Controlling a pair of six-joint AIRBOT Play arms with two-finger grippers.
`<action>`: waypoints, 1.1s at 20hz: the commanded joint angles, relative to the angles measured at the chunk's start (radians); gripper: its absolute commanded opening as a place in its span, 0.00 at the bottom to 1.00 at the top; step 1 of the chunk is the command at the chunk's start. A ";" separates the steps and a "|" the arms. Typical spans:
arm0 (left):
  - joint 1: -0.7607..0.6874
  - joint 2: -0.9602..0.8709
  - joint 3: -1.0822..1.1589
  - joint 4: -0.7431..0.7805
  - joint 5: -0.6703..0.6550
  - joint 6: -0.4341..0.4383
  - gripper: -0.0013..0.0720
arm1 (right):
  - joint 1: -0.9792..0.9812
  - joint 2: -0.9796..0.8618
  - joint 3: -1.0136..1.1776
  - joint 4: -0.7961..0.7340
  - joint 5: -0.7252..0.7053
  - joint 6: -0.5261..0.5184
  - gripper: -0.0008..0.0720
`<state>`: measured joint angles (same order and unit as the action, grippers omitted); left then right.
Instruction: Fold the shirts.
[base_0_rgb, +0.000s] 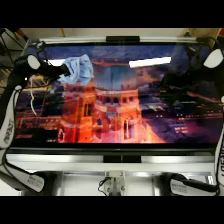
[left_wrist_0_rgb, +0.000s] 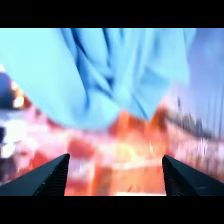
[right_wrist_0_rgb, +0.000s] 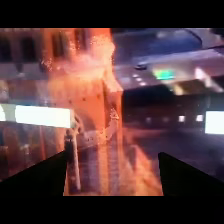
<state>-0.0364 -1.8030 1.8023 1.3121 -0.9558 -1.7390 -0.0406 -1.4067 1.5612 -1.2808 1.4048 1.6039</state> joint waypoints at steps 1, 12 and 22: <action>0.061 -0.217 0.203 -0.196 0.032 0.003 0.93 | 0.001 -0.001 0.001 0.000 -0.061 0.000 0.93; 0.064 -0.190 0.218 -0.016 -0.208 -0.010 0.93 | 0.001 -0.001 0.001 -0.001 -0.068 0.000 0.93; 0.037 -0.277 0.178 -0.320 0.114 -0.054 0.08 | 0.001 -0.001 0.001 0.000 -0.050 -0.002 0.93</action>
<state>0.0032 -2.0678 1.9800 1.1309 -0.9619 -1.8034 -0.0406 -1.4075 1.5612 -1.2812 1.3437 1.6032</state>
